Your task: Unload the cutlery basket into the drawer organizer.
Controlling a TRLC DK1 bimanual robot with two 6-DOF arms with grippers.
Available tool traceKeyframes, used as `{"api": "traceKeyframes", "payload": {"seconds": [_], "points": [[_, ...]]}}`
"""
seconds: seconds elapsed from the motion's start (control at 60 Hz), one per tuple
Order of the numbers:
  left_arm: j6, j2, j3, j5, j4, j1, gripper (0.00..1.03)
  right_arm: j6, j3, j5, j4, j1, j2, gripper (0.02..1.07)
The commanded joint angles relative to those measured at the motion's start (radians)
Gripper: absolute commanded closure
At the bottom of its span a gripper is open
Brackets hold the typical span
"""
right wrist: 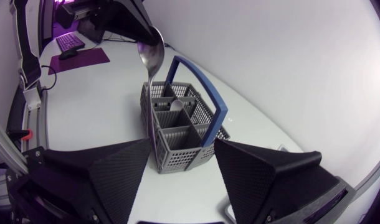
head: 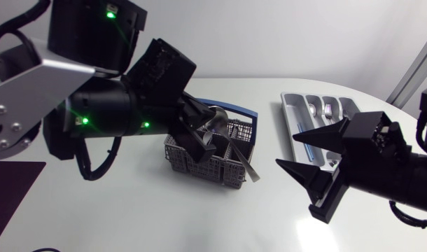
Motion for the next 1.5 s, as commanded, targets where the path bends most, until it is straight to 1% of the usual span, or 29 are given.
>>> {"api": "traceKeyframes", "payload": {"seconds": [0.0, 0.083, 0.217, 0.317, 0.433, 0.5, 0.6, 0.683, 0.783, 0.917, 0.983, 1.017, 1.083, 1.117, 1.3, 1.317, 1.4, 1.417, 1.433, 1.45, 1.467, 1.483], "points": [[-0.058, 0.037, 0.064, 0.008, -0.009, 0.006, 1.00, 0.031, -0.019, 0.092, 0.049, 0.095, 0.001, 0.33], [-0.085, 0.072, 0.087, 0.006, -0.023, 0.014, 1.00, 0.029, -0.025, 0.201, 0.102, 0.193, 0.038, 0.33], [-0.113, 0.109, 0.124, 0.005, -0.039, 0.028, 1.00, 0.026, -0.028, 0.227, 0.208, 0.210, 0.136, 0.33], [-0.131, 0.132, 0.149, -0.001, -0.050, 0.031, 1.00, 0.014, -0.025, 0.270, 0.285, 0.234, 0.216, 0.35], [-0.154, 0.150, 0.178, -0.007, -0.064, 0.035, 1.00, 0.000, -0.015, 0.313, 0.357, 0.270, 0.297, 0.47], [-0.159, 0.161, 0.193, -0.015, -0.070, 0.035, 1.00, -0.009, -0.005, 0.347, 0.394, 0.282, 0.346, 0.51], [-0.174, 0.170, 0.204, -0.017, -0.075, 0.034, 1.00, -0.017, 0.017, 0.362, 0.437, 0.282, 0.401, 0.62], [-0.183, 0.176, 0.205, -0.017, -0.078, 0.034, 1.00, -0.020, 0.031, 0.386, 0.466, 0.282, 0.434, 0.67], [-0.186, 0.179, 0.204, -0.017, -0.081, 0.035, 1.00, -0.026, 0.044, 0.405, 0.490, 0.282, 0.461, 0.73], [-0.194, 0.184, 0.204, -0.017, -0.090, 0.037, 1.00, -0.040, 0.064, 0.429, 0.506, 0.282, 0.493, 0.85], [-0.196, 0.187, 0.202, -0.017, -0.092, 0.040, 1.00, -0.040, 0.072, 0.435, 0.507, 0.280, 0.501, 0.88], [-0.197, 0.187, 0.202, -0.017, -0.092, 0.042, 1.00, -0.040, 0.080, 0.439, 0.504, 0.280, 0.510, 0.93], [-0.199, 0.185, 0.202, -0.017, -0.092, 0.043, 1.00, -0.040, 0.084, 0.440, 0.497, 0.277, 0.518, 0.98], [-0.199, 0.184, 0.202, -0.017, -0.092, 0.043, 1.00, -0.040, 0.086, 0.440, 0.497, 0.277, 0.518, 1.02], [-0.199, 0.181, 0.204, -0.017, -0.092, 0.040, 1.00, -0.037, 0.086, 0.443, 0.480, 0.273, 0.516, 1.02], [-0.199, 0.181, 0.205, -0.017, -0.092, 0.040, 0.99, -0.037, 0.084, 0.442, 0.480, 0.273, 0.516, 1.02], [-0.199, 0.173, 0.210, -0.017, -0.090, 0.040, 0.86, -0.038, 0.078, 0.435, 0.475, 0.273, 0.516, 1.02], [-0.199, 0.170, 0.213, -0.017, -0.090, 0.038, 0.80, -0.038, 0.077, 0.434, 0.474, 0.273, 0.516, 1.02], [-0.199, 0.170, 0.215, -0.015, -0.090, 0.038, 0.79, -0.038, 0.075, 0.432, 0.472, 0.273, 0.516, 1.02], [-0.199, 0.167, 0.219, -0.015, -0.089, 0.038, 0.71, -0.037, 0.073, 0.431, 0.469, 0.274, 0.516, 1.02], [-0.197, 0.167, 0.219, -0.015, -0.089, 0.038, 0.69, -0.037, 0.072, 0.431, 0.467, 0.274, 0.516, 1.02], [-0.197, 0.165, 0.222, -0.015, -0.089, 0.038, 0.65, -0.037, 0.070, 0.431, 0.466, 0.276, 0.516, 1.02]]}}
